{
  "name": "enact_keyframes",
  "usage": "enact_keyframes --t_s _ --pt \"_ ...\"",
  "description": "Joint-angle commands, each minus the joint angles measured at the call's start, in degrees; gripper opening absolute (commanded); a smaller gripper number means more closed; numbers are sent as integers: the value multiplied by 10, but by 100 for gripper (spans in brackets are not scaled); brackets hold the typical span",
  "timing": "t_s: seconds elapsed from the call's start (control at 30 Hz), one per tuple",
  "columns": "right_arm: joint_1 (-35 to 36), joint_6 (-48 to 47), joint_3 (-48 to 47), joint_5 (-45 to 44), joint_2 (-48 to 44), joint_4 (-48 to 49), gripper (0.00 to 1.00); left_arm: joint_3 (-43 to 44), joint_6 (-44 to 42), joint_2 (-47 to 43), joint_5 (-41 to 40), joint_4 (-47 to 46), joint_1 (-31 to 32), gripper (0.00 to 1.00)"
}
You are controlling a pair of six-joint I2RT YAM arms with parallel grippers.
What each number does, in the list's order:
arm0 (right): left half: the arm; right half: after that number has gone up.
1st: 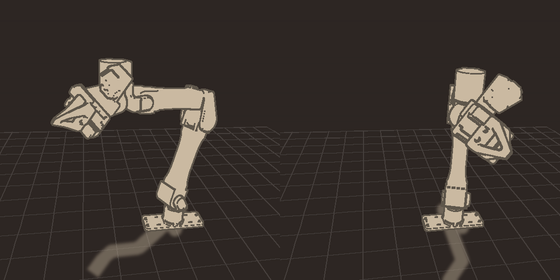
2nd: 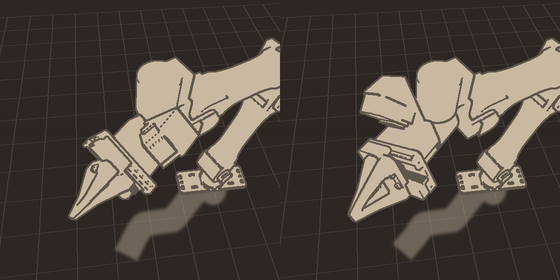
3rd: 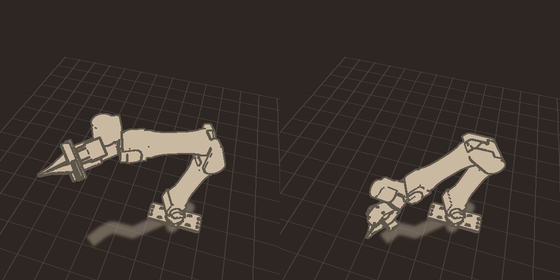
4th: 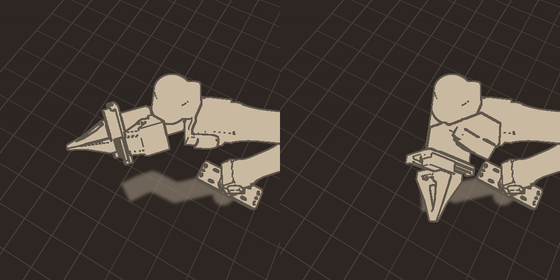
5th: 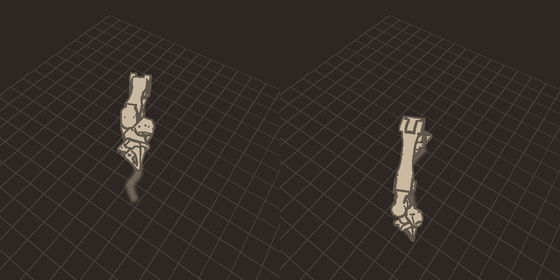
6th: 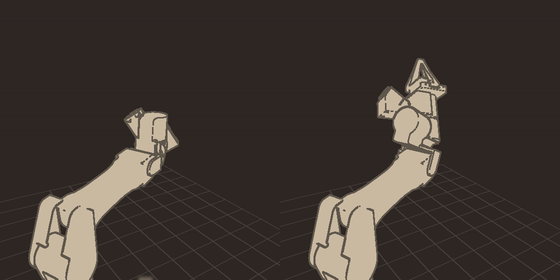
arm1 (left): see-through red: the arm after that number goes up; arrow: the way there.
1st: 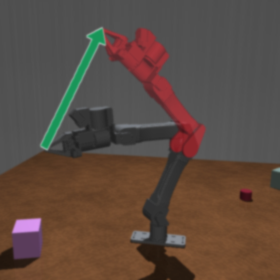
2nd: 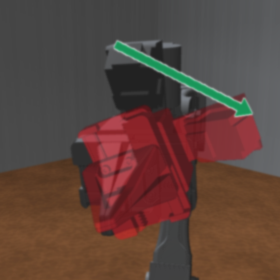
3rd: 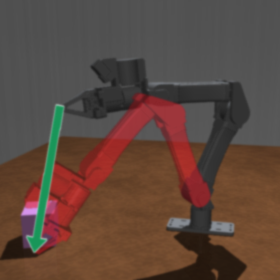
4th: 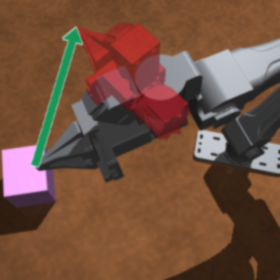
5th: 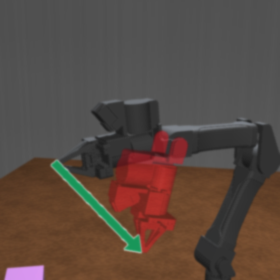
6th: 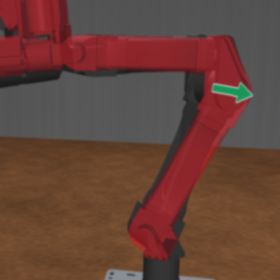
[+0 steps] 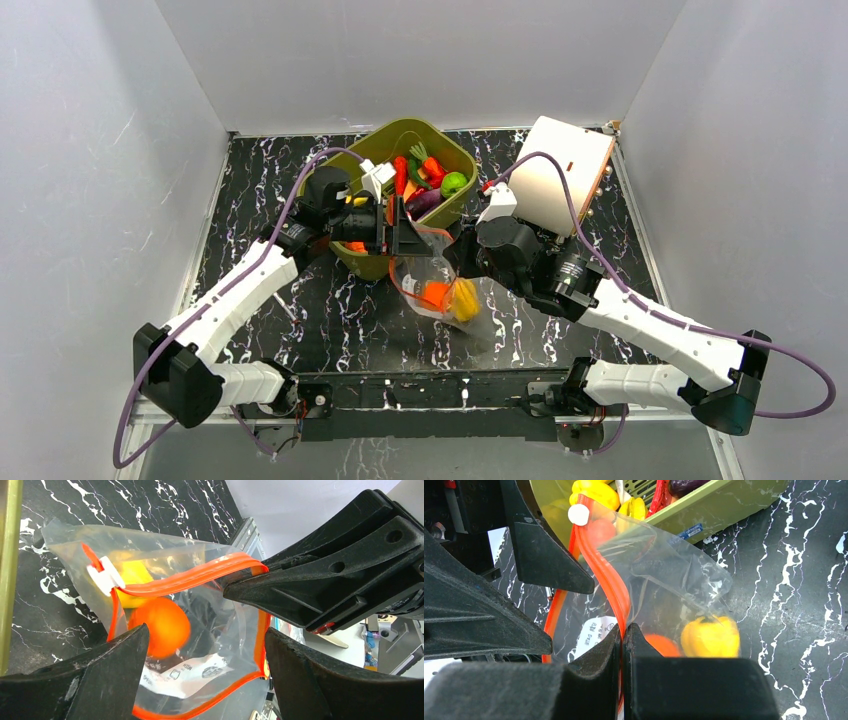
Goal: Place the food in the zip-top bag and seal the zipper
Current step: Place the fake fruit in the zipper food storage bag, then pick up the fake vegetable from the bin.
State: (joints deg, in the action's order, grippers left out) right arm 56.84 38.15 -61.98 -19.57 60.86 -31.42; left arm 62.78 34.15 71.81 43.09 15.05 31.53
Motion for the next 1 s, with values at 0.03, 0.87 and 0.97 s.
enact_keyframes --t_s 0.03,0.87,0.97 --pt "-1 8 4 -8 -12 41 0 18 -10 -25 3 10 3 84" --pt "-1 -8 -8 -157 -57 -58 0 276 -181 69 -408 166 3 79" --pt "-1 -9 -8 -176 -59 -55 0 280 -188 100 -454 145 2 75"
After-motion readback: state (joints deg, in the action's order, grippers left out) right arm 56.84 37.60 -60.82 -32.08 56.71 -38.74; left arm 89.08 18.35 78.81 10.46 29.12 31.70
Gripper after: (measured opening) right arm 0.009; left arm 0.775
